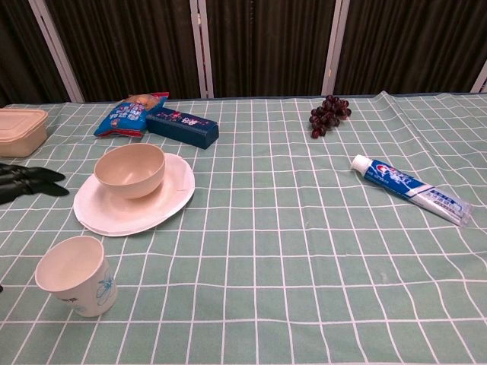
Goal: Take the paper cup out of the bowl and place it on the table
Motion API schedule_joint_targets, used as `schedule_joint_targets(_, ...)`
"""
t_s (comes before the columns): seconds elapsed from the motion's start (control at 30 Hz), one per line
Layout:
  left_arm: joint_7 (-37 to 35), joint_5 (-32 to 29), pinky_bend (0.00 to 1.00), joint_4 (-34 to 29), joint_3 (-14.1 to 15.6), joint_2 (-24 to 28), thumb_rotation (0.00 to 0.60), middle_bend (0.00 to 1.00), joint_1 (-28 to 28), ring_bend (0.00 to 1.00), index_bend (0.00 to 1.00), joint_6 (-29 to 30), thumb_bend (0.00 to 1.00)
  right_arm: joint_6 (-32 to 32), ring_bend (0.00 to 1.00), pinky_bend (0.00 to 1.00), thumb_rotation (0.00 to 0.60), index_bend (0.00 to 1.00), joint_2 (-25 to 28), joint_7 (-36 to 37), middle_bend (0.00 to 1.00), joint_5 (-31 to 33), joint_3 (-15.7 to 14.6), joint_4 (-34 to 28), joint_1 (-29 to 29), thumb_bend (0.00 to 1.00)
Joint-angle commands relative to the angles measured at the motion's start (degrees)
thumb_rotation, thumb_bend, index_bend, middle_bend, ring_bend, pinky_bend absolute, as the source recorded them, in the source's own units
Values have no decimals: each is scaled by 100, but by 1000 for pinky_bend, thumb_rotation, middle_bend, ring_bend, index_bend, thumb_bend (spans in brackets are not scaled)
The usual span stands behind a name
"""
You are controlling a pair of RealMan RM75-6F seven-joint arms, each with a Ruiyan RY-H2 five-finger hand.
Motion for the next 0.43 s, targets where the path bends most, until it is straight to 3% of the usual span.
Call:
schedule_joint_targets(0.03, -190, 191, 0, -33, -177, 182, 600, 0, 477, 0, 55, 1016, 264, -33, 0, 0, 600, 53, -8, -32, 0, 0, -11, 11, 10, 61)
schedule_joint_targets(0.17, -278, 99, 0, 212, -391, 133, 600, 0, 861, 0, 0, 1706, 247, -188, 0, 0, 600, 53, -24, -138, 0, 45, -39, 21, 56, 60)
schedule_joint_targets(0.43, -714, -230, 0, 648, -598, 130, 600, 0, 1111, 0, 0, 1886, 163, -261, 0, 0, 600, 11, -92, -302, 0, -35, -85, 66, 105, 62)
